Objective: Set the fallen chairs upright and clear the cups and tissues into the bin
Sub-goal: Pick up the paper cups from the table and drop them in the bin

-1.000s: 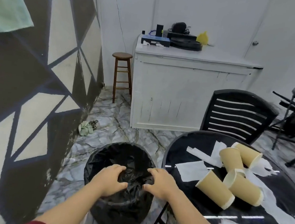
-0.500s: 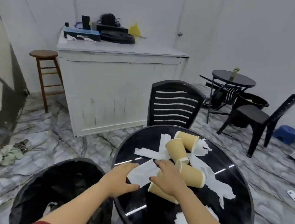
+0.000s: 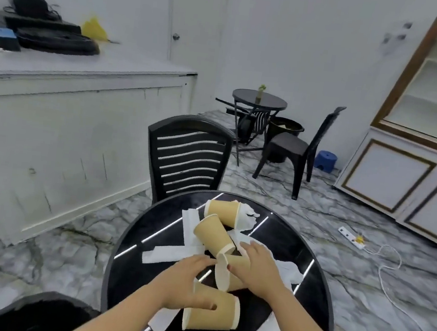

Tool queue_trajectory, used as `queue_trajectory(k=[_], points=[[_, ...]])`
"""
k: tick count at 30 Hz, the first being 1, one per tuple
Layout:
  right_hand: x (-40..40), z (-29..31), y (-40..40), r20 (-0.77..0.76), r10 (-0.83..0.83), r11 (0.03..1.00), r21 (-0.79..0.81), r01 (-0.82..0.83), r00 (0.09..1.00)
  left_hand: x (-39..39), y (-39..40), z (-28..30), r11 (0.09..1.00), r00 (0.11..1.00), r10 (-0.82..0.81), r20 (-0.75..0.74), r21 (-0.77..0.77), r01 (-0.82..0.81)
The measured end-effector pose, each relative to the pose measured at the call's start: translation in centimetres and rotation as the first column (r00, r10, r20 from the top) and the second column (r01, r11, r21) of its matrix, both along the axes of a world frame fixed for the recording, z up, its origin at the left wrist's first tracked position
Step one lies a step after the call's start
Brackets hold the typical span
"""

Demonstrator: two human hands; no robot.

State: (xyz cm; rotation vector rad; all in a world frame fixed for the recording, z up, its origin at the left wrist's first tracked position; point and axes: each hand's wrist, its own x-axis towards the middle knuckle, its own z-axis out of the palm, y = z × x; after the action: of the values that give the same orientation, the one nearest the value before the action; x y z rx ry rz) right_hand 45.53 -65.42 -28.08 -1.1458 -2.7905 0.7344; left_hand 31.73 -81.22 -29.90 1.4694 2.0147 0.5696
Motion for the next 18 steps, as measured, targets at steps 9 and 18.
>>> queue_trajectory(k=[9, 18], points=[[-0.3, -3.6, 0.8, 0.035, -0.037, 0.999, 0.005, 0.037, 0.999, -0.1, 0.5, -2.7, 0.997, 0.981, -0.07, 0.183, 0.047, 0.062], [-0.6, -6.2, 1.6, 0.005, 0.013, 0.999, -0.045, -0.013, 1.0, 0.8, -0.1, -4.5, 0.996, 0.961, 0.058, 0.269, 0.047, -0.073]])
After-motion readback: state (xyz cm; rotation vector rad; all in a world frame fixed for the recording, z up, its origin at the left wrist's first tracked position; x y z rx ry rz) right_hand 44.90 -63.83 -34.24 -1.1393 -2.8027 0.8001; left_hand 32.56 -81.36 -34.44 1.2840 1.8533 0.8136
